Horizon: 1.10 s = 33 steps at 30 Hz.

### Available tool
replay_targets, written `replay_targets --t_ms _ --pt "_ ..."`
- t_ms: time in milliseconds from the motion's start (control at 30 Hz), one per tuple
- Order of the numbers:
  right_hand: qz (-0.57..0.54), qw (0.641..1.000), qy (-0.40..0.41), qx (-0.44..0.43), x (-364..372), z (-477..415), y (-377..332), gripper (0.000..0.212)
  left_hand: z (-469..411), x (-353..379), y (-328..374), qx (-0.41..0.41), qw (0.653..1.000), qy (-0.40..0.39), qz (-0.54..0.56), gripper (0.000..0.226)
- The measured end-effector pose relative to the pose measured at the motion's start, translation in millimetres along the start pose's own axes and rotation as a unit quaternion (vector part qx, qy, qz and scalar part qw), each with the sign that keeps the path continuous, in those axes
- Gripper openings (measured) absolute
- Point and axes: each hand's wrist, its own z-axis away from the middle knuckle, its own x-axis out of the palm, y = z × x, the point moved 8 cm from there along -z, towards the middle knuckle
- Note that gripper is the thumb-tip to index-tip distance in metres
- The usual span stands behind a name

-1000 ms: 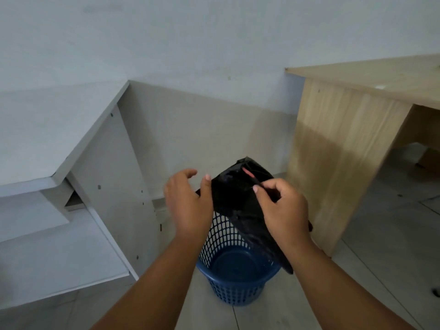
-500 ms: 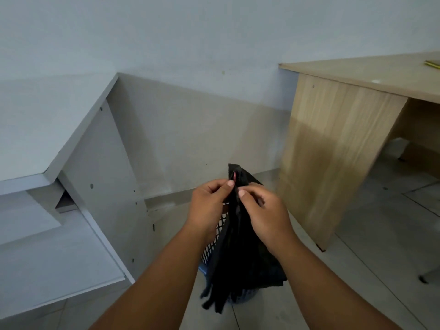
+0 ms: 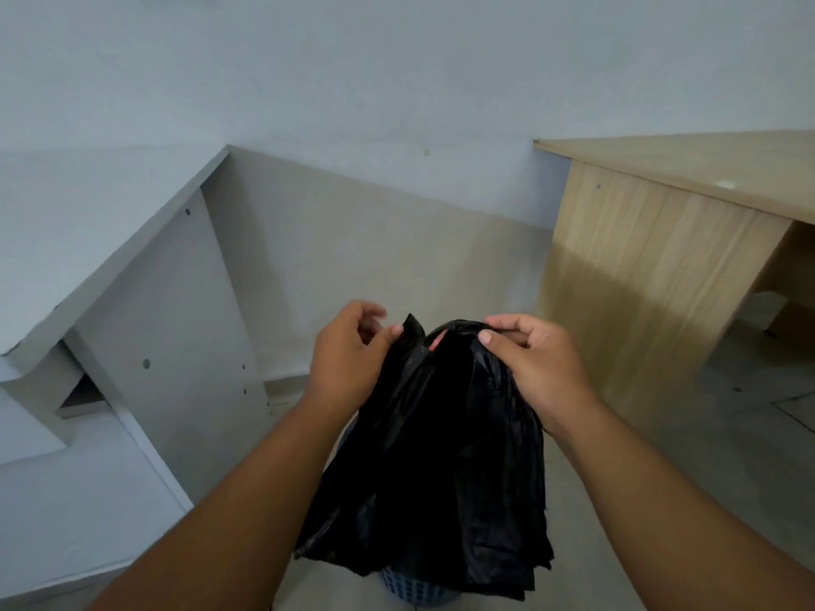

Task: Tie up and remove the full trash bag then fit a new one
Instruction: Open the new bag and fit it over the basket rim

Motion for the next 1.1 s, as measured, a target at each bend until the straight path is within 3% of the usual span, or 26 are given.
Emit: replay_targets --t_ms 67,133,233,300,433,567,733,800,867,967,1100 --pt "-0.025 1.000 -0.010 0.009 1.2 -5.3 -2.2 0.006 2.6 -5.3 16.4 0.064 0.997 0.033 -0.036 0.020" --pt "-0.077 0.996 -0.019 0.033 5.5 -9.0 -0.8 0.004 7.9 10.2 31.2 0.098 0.993 -0.035 -0.055 0.015" --pt "-0.119 0.990 -0.032 0.061 10.5 -14.5 -1.0 0.008 12.6 38.6 28.3 0.053 0.985 -0.167 -0.001 0.014" --pt "-0.084 0.995 -0.042 0.031 8.2 -20.5 -6.2 0.008 8.6 38.5 23.4 0.004 0.982 -0.172 0.080 0.013" --pt "0.095 0.989 -0.071 -0.091 3.4 -31.3 -23.0 0.009 6.6 38.8 21.3 -0.072 0.957 -0.206 0.191 0.015" --pt "0.080 0.985 -0.147 -0.046 6.1 -35.7 -15.9 0.007 -0.3 35.4 21.0 -0.084 0.942 -0.224 0.234 0.008" --pt "-0.016 0.993 -0.116 0.000 0.4 -38.4 -7.8 0.016 -6.9 34.9 19.4 -0.095 0.946 -0.223 0.216 0.010" --pt "-0.025 0.995 -0.095 0.005 -3.5 -41.0 -4.5 0.030 -9.1 37.0 18.1 -0.090 0.951 -0.225 0.192 0.007" --pt "0.011 0.997 -0.069 -0.014 -9.0 -43.9 -3.6 0.051 -12.5 36.3 19.2 -0.067 0.958 -0.225 0.164 0.016" --pt "0.100 0.993 -0.040 -0.050 -17.7 -47.8 -6.6 0.064 -19.3 32.9 23.9 -0.031 0.969 -0.225 0.099 0.032" --pt "0.196 0.972 -0.049 -0.117 -14.4 -46.2 -19.2 0.056 -24.2 34.1 31.2 -0.014 0.977 -0.201 0.067 0.010"
